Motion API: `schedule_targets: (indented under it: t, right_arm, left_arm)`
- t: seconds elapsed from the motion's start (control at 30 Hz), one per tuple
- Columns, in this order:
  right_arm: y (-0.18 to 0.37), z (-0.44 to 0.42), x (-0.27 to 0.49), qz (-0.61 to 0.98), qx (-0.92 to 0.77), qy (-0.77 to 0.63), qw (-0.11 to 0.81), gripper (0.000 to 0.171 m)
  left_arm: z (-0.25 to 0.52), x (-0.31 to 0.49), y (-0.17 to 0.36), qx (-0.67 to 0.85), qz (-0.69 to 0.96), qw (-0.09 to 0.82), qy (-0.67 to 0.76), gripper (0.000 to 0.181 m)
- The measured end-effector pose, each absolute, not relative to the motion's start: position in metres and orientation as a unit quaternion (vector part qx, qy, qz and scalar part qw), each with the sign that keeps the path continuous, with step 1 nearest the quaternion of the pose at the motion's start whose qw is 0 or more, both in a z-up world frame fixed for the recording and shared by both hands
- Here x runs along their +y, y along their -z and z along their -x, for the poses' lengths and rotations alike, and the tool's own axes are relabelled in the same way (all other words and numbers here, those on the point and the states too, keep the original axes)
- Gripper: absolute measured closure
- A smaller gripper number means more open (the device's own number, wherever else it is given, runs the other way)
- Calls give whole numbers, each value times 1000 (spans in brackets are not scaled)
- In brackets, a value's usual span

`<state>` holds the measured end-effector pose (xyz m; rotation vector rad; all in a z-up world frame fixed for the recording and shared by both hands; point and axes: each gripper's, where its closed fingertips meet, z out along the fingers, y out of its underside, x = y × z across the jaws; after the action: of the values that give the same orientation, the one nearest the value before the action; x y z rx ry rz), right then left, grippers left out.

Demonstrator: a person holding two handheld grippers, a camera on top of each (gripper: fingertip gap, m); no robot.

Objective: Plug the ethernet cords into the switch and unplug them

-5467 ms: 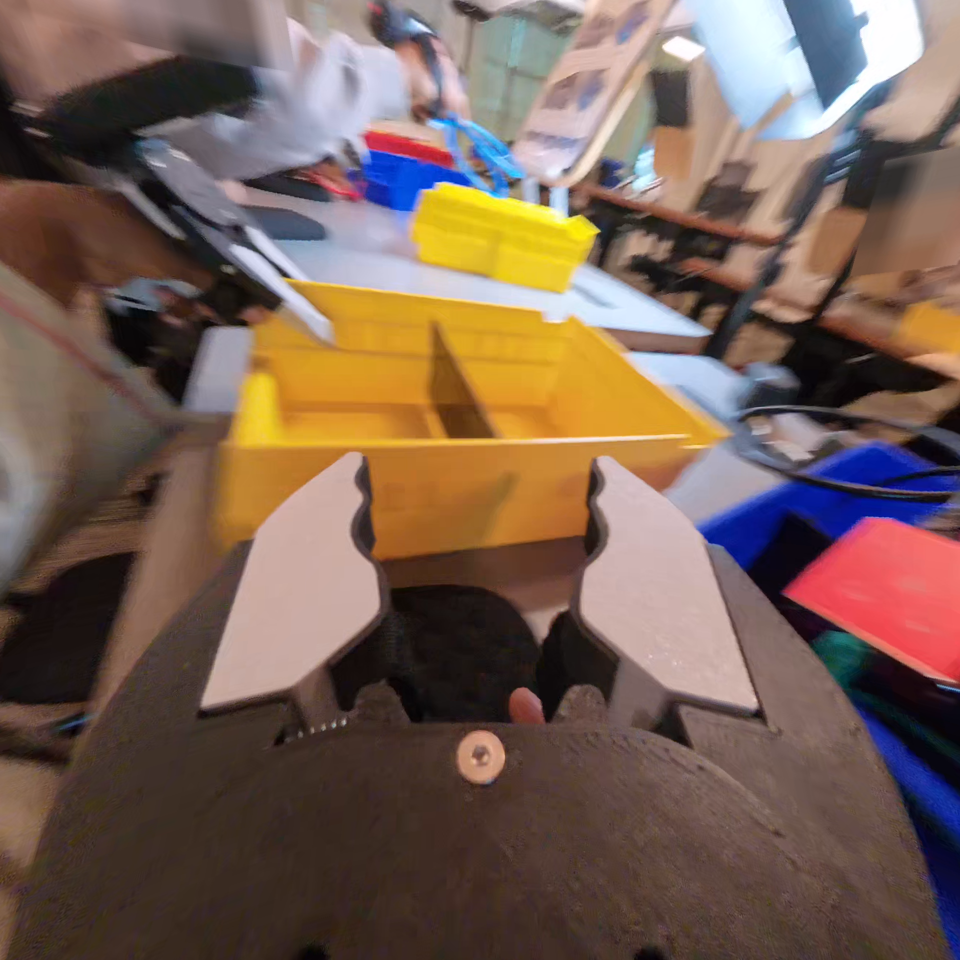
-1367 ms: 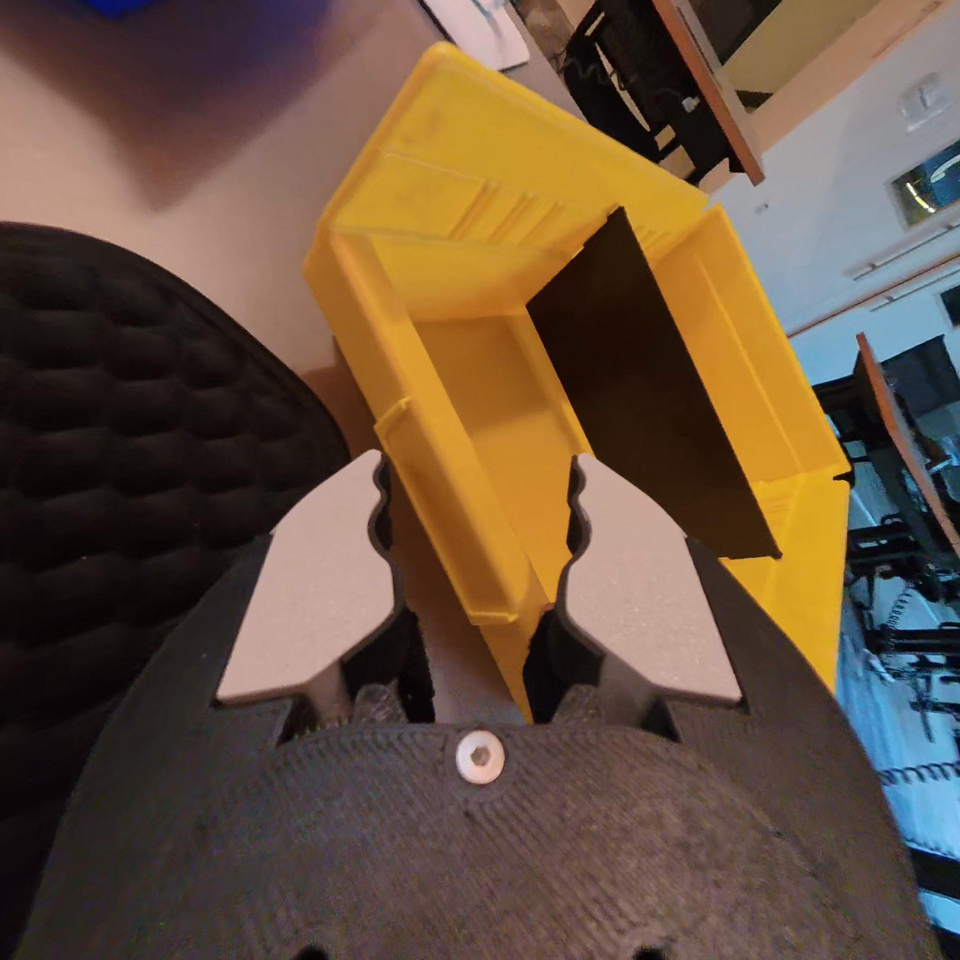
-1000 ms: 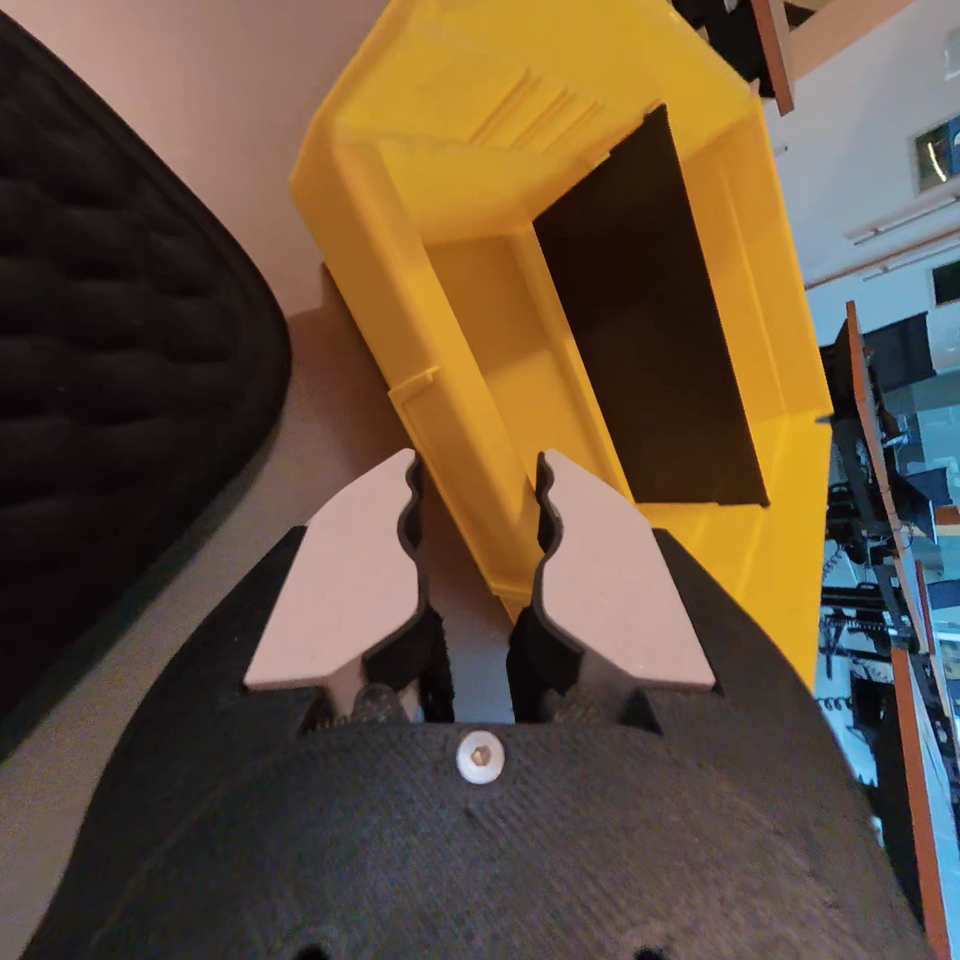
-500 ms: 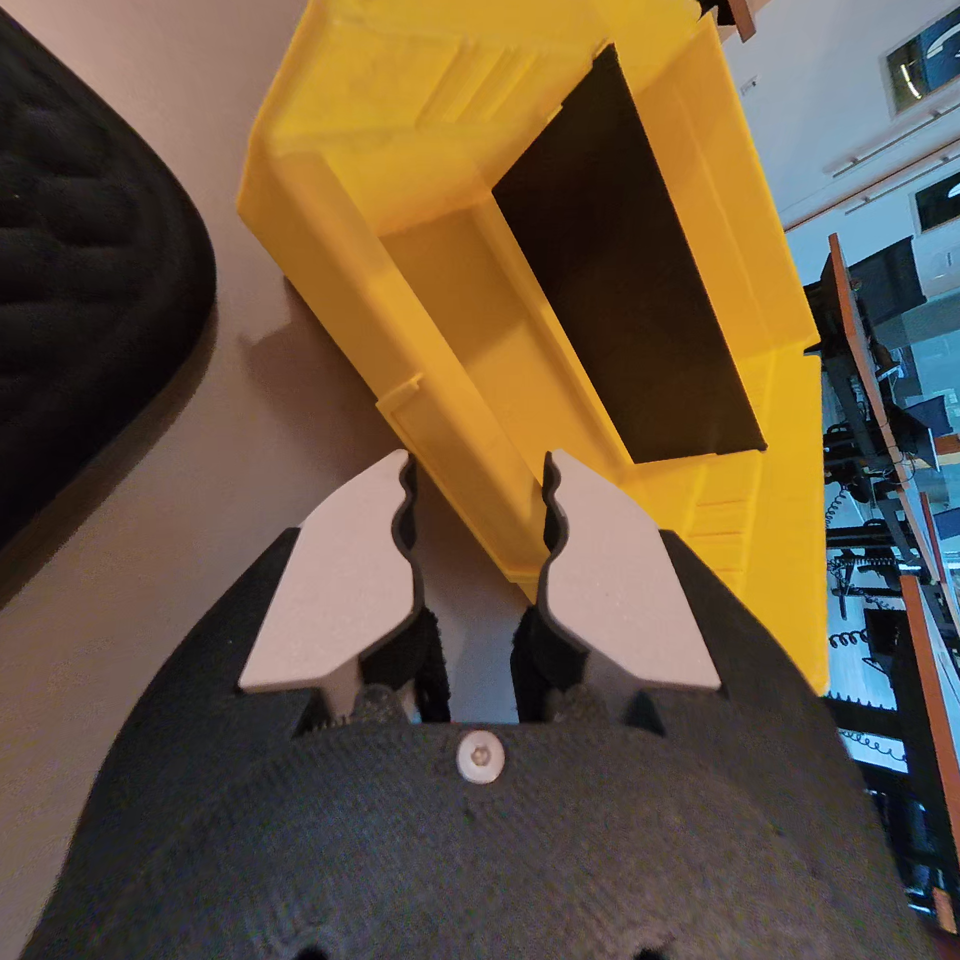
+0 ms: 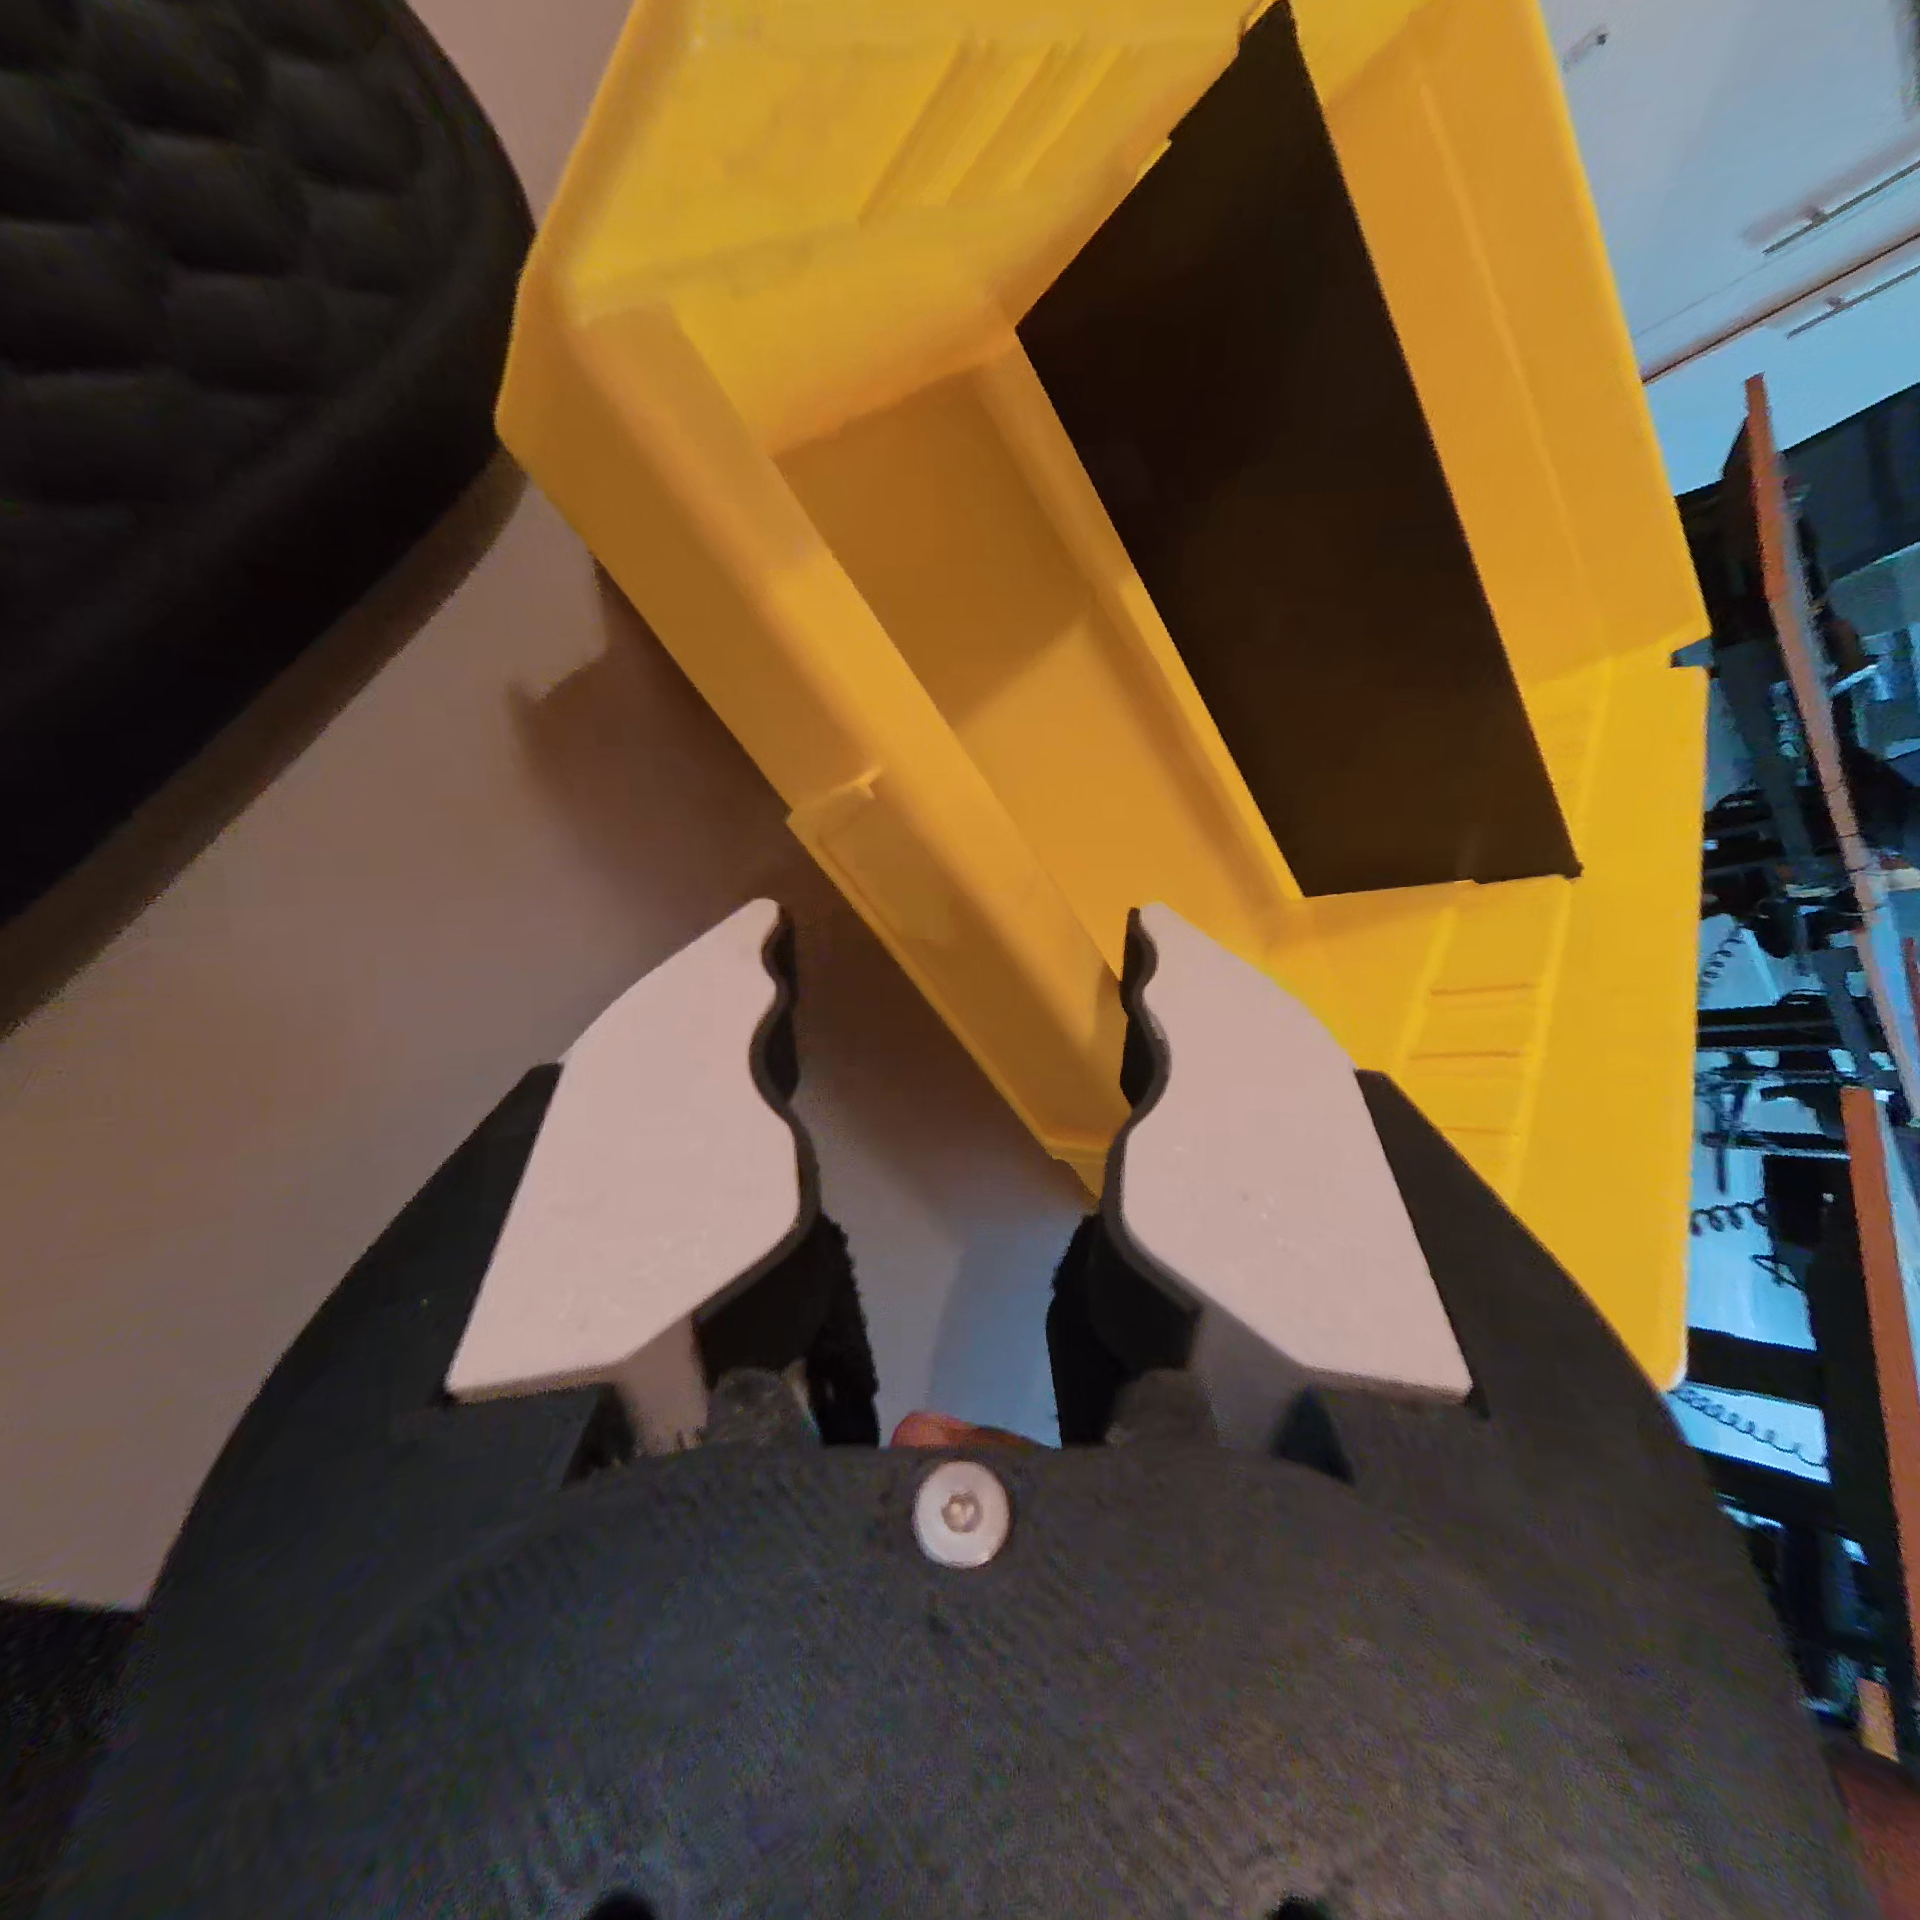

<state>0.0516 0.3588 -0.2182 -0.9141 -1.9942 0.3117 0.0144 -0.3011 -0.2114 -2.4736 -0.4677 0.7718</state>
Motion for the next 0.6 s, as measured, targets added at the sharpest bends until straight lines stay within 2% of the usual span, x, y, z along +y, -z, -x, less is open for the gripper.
schedule_targets:
  t: [0.07, 0.17, 0.27, 0.4, 0.6]
  right_arm:
    - [210, -54, 358, 375, -797, -147, 450, 106]
    - [178, -52, 345, 373, -756, -232, 485, 105]
    - [141, -51, 334, 370, -698, -319, 524, 106]
    - [124, -57, 331, 359, -674, -335, 551, 109]
    - [126, -55, 335, 349, -694, -282, 563, 110]
  left_arm:
    - [-19, -292, 186, -190, 881, 319, -292, 124]
    - [-14, -271, 113, -214, 785, 461, -355, 123]
    - [25, -294, 64, -412, 639, 503, -411, 118]
    - [45, -286, 103, -544, 601, 497, -309, 97]
    - [74, -313, 156, -625, 596, 396, -310, 90]
